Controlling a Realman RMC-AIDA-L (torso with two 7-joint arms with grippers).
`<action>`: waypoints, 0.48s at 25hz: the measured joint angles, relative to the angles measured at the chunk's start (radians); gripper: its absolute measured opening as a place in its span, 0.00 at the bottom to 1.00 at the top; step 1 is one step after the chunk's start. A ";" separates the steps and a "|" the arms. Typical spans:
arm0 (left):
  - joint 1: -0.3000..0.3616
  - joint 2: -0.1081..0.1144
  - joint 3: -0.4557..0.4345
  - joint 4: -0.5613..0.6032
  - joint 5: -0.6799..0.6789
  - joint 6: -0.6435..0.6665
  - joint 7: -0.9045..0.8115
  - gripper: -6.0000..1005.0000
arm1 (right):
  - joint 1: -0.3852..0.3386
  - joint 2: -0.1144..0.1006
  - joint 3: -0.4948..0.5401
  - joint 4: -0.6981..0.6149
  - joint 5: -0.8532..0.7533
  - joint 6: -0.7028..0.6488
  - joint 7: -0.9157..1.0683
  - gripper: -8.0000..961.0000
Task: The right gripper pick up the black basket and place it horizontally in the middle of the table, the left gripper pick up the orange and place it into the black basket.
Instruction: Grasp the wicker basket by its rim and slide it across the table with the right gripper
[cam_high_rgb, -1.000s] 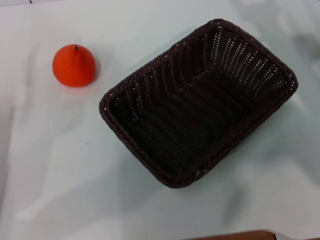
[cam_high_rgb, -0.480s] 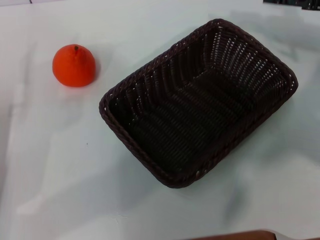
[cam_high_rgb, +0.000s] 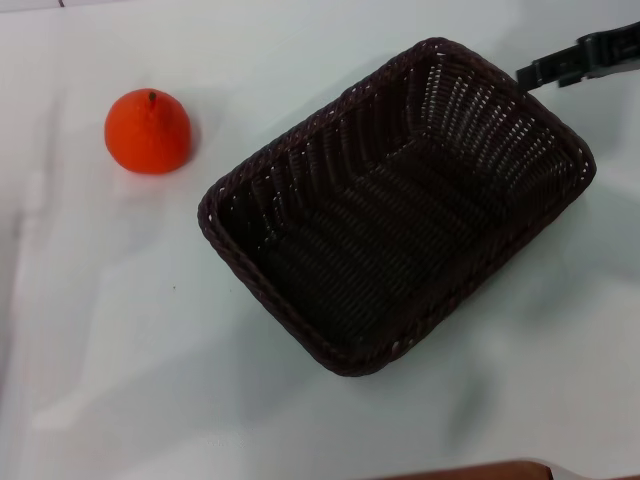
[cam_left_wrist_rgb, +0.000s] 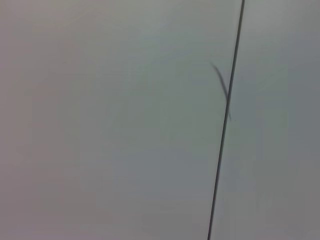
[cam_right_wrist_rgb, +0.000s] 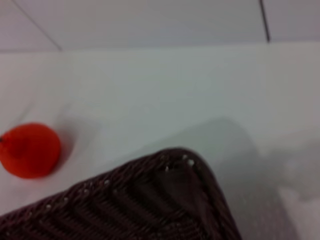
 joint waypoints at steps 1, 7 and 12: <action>0.000 0.000 0.000 0.001 0.000 0.000 0.000 0.90 | 0.006 0.001 -0.020 0.027 -0.008 -0.016 0.009 0.70; 0.003 -0.001 0.000 0.006 0.000 -0.002 -0.001 0.90 | 0.022 0.004 -0.139 0.118 -0.053 -0.099 0.069 0.69; 0.004 -0.002 0.000 0.008 0.000 -0.001 -0.001 0.90 | 0.033 0.021 -0.152 0.145 -0.058 -0.135 0.078 0.66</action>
